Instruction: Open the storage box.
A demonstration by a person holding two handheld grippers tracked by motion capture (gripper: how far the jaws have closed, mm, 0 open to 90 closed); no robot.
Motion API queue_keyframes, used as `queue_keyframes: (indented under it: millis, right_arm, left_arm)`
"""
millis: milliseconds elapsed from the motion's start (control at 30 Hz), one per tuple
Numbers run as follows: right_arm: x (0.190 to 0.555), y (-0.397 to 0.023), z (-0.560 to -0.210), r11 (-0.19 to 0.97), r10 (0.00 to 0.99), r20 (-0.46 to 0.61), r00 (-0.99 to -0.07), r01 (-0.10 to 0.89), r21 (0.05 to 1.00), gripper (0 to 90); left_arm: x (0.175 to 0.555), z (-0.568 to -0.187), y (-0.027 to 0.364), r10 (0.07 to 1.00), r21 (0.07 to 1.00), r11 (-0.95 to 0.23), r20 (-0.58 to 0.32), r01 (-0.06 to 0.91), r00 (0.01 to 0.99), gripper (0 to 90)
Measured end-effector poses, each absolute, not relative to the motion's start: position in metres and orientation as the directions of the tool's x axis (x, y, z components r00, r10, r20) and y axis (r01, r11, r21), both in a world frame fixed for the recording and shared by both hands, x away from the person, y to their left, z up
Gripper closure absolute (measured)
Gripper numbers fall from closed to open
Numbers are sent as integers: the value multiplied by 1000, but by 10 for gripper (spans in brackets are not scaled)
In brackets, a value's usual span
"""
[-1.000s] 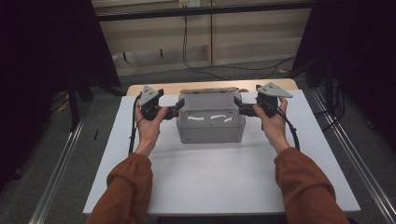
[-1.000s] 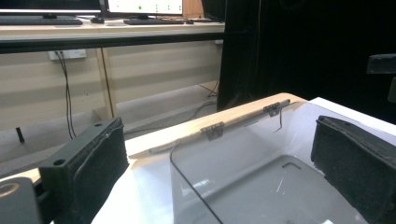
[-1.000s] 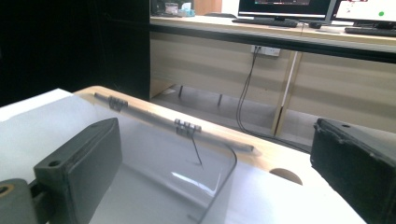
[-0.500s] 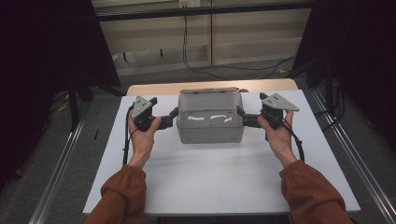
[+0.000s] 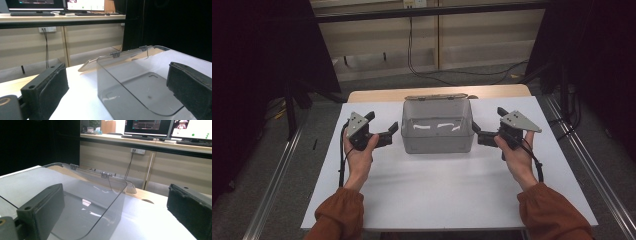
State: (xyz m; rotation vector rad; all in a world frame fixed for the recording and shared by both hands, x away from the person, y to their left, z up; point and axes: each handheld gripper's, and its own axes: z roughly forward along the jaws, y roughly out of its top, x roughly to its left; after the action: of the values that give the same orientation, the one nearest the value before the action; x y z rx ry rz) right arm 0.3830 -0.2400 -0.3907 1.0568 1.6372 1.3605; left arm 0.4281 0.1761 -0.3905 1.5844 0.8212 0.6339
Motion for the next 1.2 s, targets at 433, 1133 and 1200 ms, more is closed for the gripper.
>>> queue_keyframes:
  millis: [433,1133,1200]
  right_arm:
    - [368,-248,-399,91,936,-42,-350,123,988,9]
    - [336,-265,-410,86,946,-44,-321,120,989,8]
    - [332,-267,-412,79,948,-36,-316,125,989,8]
  left_arm:
    - [409,-401,185,807,984,-65,-46,167,589,35]
    - [374,-415,211,830,982,-23,-86,187,551,34]
    - [370,-416,214,836,982,-24,-83,189,542,34]
